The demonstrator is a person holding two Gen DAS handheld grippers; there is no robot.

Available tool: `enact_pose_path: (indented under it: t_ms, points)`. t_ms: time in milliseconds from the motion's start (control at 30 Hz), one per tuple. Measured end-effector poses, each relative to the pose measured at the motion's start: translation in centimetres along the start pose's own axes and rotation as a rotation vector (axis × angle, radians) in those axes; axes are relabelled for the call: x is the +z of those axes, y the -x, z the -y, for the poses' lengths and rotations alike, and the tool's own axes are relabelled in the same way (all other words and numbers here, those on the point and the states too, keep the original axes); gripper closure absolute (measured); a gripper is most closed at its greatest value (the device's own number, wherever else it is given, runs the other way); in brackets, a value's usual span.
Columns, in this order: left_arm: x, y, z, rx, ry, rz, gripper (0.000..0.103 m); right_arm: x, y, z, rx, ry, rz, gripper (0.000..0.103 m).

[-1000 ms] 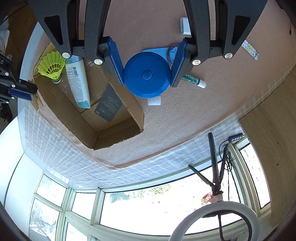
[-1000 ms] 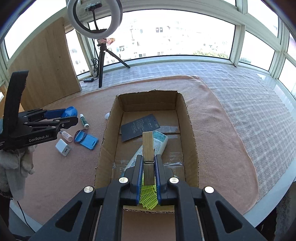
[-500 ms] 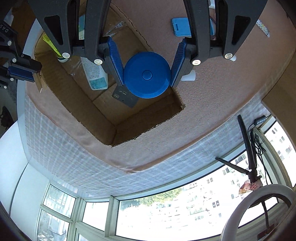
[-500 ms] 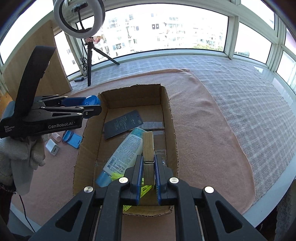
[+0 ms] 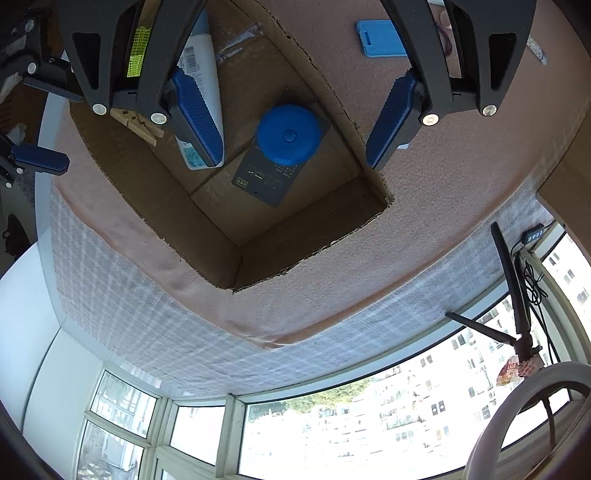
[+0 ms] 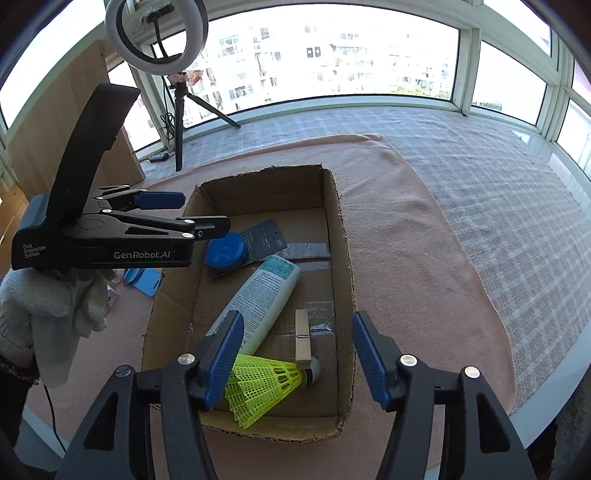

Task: Organize objects
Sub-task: 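Carry both objects over the box and open both tools to drop them, then withdraw both tools from the box, moving the left tool to the white charger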

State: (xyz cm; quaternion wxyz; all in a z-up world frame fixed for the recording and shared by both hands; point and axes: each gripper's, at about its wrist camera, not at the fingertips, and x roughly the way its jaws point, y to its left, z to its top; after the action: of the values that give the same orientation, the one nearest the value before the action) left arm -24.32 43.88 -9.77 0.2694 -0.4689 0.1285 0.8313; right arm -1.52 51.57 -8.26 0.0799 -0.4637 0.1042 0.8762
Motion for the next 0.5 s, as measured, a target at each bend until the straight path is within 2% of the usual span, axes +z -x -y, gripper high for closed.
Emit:
enact_pose_path:
  t_ms: [233,500]
  points:
    - [-0.2,0.5,-0.3,-0.007,0.007,0.0,0.02,0.0,0.0,-0.6,-0.021,0.024,-0.002,0.041]
    - [-1.3,2.0,-1.3,-0.004,0.042,0.01,0.02,-0.1,0.4,-1.2,-0.001,0.026,0.002,0.041]
